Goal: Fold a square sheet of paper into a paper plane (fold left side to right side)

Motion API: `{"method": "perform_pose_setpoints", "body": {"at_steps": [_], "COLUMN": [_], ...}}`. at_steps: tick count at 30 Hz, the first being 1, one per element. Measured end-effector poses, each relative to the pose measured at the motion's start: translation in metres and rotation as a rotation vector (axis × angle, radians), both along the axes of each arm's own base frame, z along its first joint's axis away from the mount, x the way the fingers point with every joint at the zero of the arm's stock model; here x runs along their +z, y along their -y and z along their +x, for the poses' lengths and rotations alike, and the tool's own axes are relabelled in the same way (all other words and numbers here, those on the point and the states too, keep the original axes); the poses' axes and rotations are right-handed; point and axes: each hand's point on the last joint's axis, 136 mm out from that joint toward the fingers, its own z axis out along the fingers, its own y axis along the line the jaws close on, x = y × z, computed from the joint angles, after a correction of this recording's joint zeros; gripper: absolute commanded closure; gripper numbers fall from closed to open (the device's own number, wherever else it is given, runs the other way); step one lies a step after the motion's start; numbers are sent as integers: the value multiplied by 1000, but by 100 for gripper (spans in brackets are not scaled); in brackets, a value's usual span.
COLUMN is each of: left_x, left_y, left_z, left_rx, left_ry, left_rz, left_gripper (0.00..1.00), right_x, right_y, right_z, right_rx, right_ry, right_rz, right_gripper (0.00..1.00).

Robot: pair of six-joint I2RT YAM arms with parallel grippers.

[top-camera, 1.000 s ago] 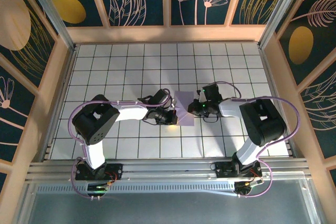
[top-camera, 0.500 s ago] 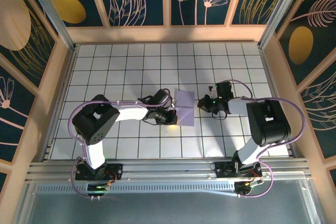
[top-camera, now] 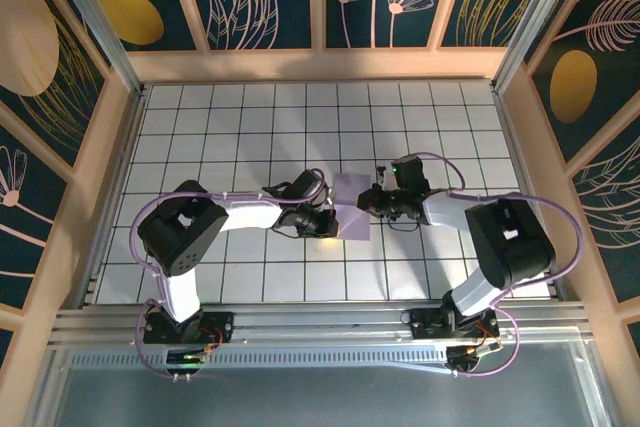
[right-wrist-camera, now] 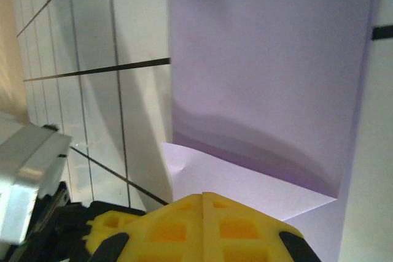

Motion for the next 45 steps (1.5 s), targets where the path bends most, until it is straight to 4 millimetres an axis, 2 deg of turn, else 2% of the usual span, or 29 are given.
{"method": "perform_pose_setpoints", "body": {"at_steps": [6,17,21,31,45], "left_x": [3,30,24,4,0], "left_y": [2,24,32,35,33], "left_z": [3,21,26,25,24], "left_rx": [3,-4,-12,-24,-41], "left_ry": [-3,37,26,-15,7], "left_rz": [9,-49,-54,-33,-28], "left_gripper": [100,100,100,100,100], "right_x": [-25,-27,-26,-27,-27], "right_y": [4,6,6,6,7], "right_z": [-7,-6,-6,-6,-6], "right_rx": [-6,-11,-10,-11,0], "right_ry": [-72,-71,-71,-72,-63], "right_rz": [-38,-44,-44,-44,-54], "right_gripper": [100,100,100,100,100]}}
